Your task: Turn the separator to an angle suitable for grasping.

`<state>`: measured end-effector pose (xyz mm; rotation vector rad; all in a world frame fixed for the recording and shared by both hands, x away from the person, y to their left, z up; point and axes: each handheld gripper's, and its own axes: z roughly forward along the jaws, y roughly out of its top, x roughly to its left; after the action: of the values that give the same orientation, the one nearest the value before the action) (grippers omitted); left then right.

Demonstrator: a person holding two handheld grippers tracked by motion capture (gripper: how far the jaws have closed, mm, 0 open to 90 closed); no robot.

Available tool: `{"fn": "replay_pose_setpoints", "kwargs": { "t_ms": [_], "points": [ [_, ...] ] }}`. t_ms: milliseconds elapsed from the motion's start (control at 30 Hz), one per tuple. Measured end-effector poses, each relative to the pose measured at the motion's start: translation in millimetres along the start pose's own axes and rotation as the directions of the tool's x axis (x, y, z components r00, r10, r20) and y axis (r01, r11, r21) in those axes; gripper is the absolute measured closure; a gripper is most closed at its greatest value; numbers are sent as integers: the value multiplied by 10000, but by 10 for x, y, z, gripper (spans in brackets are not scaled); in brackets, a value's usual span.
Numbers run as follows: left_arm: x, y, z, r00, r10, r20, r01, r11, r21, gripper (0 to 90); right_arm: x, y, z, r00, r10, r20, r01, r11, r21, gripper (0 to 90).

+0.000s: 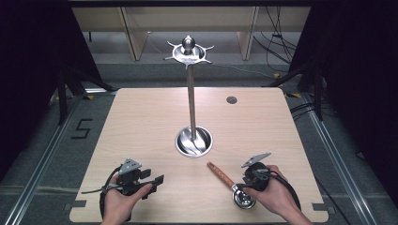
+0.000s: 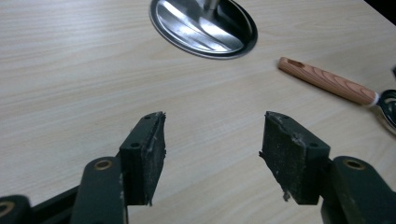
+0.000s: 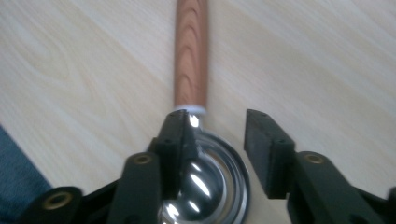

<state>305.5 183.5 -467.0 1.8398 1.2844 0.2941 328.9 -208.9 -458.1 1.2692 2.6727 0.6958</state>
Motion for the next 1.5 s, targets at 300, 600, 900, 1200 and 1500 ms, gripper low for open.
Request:
{"fn": "replay_pose_setpoints", "kwargs": {
  "t_ms": [300,600,900,1200,1500],
  "points": [
    [55,4,-21,9996,-2,-273,-2,9999,-121,419,-10,111,-38,9995,-329,19,328,9985,439,900],
    [70,7,-1,9997,2,-253,-3,10000,-41,416,-30,408,178,9982,-507,324,491,9975,503,900],
    [68,1,4,9998,57,-169,-55,9999,95,417,38,582,468,9953,-882,405,839,9916,985,900],
    [65,-1,11,9999,96,-112,-94,9999,135,418,82,628,556,9877,-1499,441,1434,9819,1239,900],
    [63,-7,11,10000,-10,-32,10,9999,116,417,207,681,577,9811,-1916,269,1871,9749,1209,900]
  ]
}}
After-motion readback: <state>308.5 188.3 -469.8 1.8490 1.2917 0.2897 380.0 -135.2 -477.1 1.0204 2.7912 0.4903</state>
